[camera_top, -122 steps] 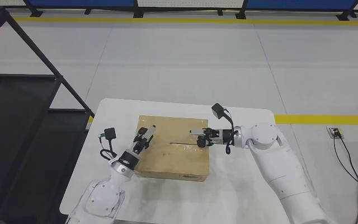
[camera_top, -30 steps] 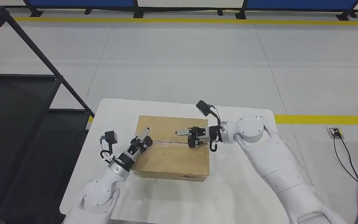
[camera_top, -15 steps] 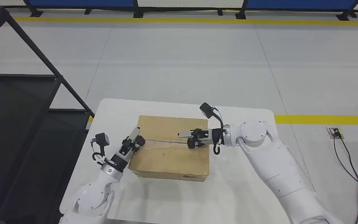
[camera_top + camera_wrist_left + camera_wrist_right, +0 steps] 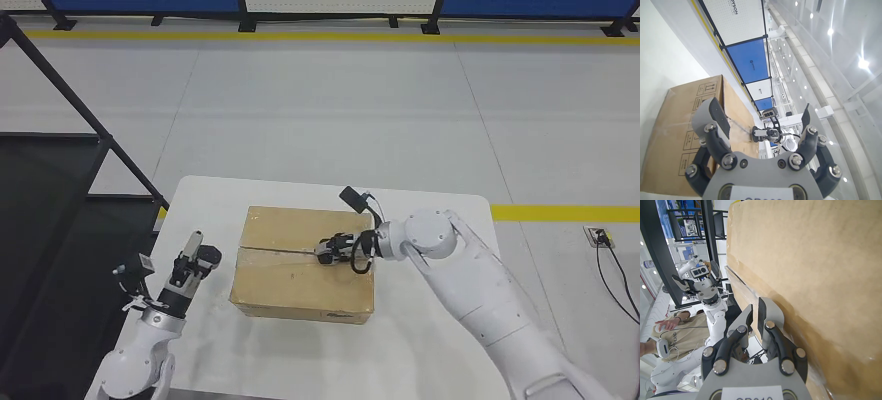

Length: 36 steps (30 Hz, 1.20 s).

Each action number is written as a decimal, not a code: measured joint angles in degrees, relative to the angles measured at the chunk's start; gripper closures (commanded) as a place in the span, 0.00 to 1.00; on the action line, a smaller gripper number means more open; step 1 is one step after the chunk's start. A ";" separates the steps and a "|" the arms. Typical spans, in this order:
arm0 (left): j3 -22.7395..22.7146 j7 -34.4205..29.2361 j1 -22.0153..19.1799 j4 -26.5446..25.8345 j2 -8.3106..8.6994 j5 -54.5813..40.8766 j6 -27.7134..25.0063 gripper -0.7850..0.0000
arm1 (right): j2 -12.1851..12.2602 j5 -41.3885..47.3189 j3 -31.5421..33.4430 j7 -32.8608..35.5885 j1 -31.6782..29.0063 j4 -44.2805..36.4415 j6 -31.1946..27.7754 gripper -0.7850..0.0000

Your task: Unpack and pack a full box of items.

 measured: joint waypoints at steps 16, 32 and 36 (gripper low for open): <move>-3.73 -1.51 4.03 -1.21 0.23 -3.73 -2.28 0.00 | -4.49 0.12 -7.32 -7.54 3.40 3.21 3.82 1.00; -5.90 -4.58 5.87 -0.14 0.45 -6.45 -3.11 0.00 | -11.62 4.16 -13.88 -13.61 8.18 11.48 1.93 1.00; -6.22 -5.76 5.97 0.66 0.52 -7.12 -3.17 0.00 | -13.47 4.89 -15.14 -14.87 9.17 13.38 1.44 1.00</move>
